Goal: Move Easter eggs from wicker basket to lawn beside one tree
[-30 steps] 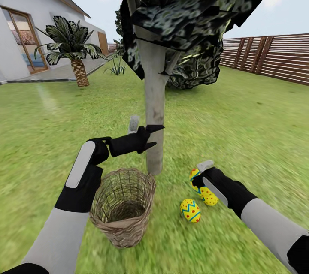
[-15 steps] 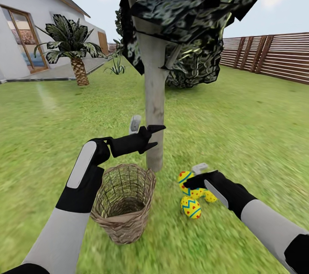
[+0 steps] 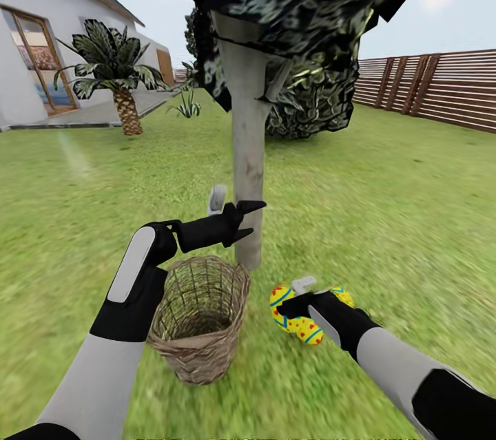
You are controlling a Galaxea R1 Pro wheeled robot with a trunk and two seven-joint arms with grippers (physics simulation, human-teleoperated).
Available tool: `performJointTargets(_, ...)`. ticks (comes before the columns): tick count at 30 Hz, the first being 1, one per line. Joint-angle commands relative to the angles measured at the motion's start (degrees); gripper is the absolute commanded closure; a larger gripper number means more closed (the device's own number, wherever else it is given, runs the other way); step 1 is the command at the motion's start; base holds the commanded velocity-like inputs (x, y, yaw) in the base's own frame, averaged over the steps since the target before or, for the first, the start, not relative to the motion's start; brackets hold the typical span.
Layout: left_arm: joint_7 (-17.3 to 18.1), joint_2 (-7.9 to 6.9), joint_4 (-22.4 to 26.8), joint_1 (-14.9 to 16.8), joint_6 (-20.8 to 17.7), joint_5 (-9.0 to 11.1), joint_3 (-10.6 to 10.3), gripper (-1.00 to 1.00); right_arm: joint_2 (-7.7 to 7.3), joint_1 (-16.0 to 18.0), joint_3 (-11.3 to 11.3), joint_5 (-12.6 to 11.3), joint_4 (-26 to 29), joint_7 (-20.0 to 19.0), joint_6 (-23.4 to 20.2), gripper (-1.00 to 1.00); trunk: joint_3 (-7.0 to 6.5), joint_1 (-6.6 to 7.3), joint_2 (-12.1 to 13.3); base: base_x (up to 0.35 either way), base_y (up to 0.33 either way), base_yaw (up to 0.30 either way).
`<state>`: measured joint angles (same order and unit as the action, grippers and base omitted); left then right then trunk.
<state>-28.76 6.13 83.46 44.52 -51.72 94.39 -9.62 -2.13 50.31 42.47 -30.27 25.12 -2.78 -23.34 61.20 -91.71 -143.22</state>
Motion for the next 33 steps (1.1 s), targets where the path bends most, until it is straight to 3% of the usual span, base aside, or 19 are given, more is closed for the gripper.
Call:
performJointTargets(1, -0.60, 0.02, 0.04, 0.04, -0.04, 0.62, 0.04, -1.00, 0.83, 0.05, 0.24, 0.03, -0.76, 0.20, -0.22, 1.00, 0.28, -0.01, -0.05, 0.000, 0.000, 0.000)
performJointTargets(4, -0.60, 0.02, 0.04, 0.04, -0.04, 0.63, 0.04, -1.00, 1.60, 0.05, 0.30, 1.07, -1.02, 0.32, 0.28, 1.00, 0.95, -0.09, -0.09, 0.000, 0.000, 0.000)
performJointTargets(8, -0.60, 0.02, 0.04, 0.04, -0.04, 0.64, 0.04, -1.00, 1.88, 0.05, 0.25, 5.94, -0.70, 0.25, 2.18, 1.00, 1.83, -0.19, -0.14, 0.000, 0.000, 0.033)
performJointTargets(14, -0.60, 0.02, 0.04, 0.04, -0.04, 0.63, 0.04, -1.00, 1.87, 0.05, 0.23, 6.45, -0.60, 0.23, 2.37, 1.00, 3.26, -0.35, -0.22, 0.000, 0.000, 0.232)
performJointTargets(23, 0.45, -0.06, -0.05, 0.04, -0.04, 0.63, 0.04, -1.00, 1.48, 0.06, -0.85, 5.78, -1.06, 0.34, 2.74, 1.00, 5.26, -0.58, -0.34, 0.000, 0.000, 0.018)
performJointTargets(25, 0.45, -0.06, -0.05, 0.04, -0.04, 0.67, 0.04, -1.00, 1.66, 0.05, -3.53, 5.69, -1.34, 0.89, 2.66, 1.00, 5.70, -0.63, -0.37, 0.000, 0.000, 0.000)
performJointTargets(28, 0.45, -0.06, -0.10, 0.04, -0.04, 0.65, 0.04, -1.00, 1.84, 0.05, -7.55, 5.76, -1.39, 6.71, 2.73, 1.00, 6.37, -0.71, -0.41, 0.000, 0.000, 0.000)
performJointTargets(30, 0.45, -0.05, -0.13, 0.04, -0.04, 0.62, 0.04, -1.00, 2.02, 0.05, -8.08, 5.81, -1.33, 8.20, 2.78, 1.00, 6.81, -0.76, -0.43, 0.000, 0.000, 0.000)
performJointTargets(33, 0.45, 0.02, -0.13, 0.04, -0.04, 0.62, 0.04, -1.00, 3.71, 0.05, -8.25, 5.68, -1.46, 8.98, 3.76, 1.00, 7.47, -0.84, -0.47, 0.000, 0.000, 0.000)
